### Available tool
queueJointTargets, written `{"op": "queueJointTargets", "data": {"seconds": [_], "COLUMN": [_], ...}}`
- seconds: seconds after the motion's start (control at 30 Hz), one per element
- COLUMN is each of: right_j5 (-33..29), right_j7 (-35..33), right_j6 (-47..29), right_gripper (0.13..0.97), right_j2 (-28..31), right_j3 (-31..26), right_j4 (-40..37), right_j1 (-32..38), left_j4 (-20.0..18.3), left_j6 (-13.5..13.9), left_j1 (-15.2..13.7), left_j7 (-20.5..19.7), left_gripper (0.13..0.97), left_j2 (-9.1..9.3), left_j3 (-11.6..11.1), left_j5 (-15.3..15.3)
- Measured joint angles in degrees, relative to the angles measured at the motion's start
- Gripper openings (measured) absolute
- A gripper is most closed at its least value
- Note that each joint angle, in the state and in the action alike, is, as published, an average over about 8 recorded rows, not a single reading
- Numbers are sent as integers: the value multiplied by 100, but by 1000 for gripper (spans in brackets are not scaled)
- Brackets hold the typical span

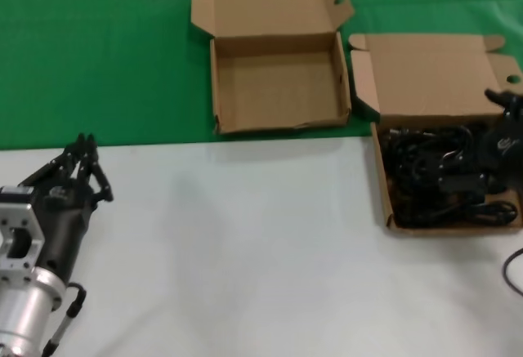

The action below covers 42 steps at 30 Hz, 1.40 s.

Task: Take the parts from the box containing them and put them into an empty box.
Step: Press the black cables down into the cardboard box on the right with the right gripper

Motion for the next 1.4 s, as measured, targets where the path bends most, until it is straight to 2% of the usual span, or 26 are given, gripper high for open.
{"op": "queueJointTargets", "data": {"seconds": [0.23, 0.37, 0.6, 0.87, 1.03, 1.2, 1.4], "right_j5": [-171, -243, -933, -1649, -1924, -2132, -2290], "right_j7": [-923, -1532, -2963, -4674, -5538, -6114, -6442], "right_j6": [-1573, -2524, -3699, -3833, -3718, -3616, -3545], "right_gripper": [966, 966, 966, 966, 966, 966, 966], "right_j2": [380, 488, 237, -432, -783, -981, -1052], "right_j3": [-481, -940, -1658, -2065, -2181, -2241, -2237], "right_j4": [-865, -1388, -2722, -4623, -5647, -6365, -6821], "right_j1": [1296, 2088, 3472, 4753, 5315, 5636, 5782], "left_j4": [0, 0, 0, 0, 0, 0, 0], "left_j6": [0, 0, 0, 0, 0, 0, 0], "left_j1": [0, 0, 0, 0, 0, 0, 0], "left_j7": [0, 0, 0, -1, -2, -2, -2], "left_gripper": [160, 152, 140, 139, 139, 139, 139], "left_j2": [0, 0, 0, 0, 0, 0, 0], "left_j3": [0, 0, 0, 0, 0, 0, 0], "left_j5": [0, 0, 0, 0, 1, 1, 1]}}
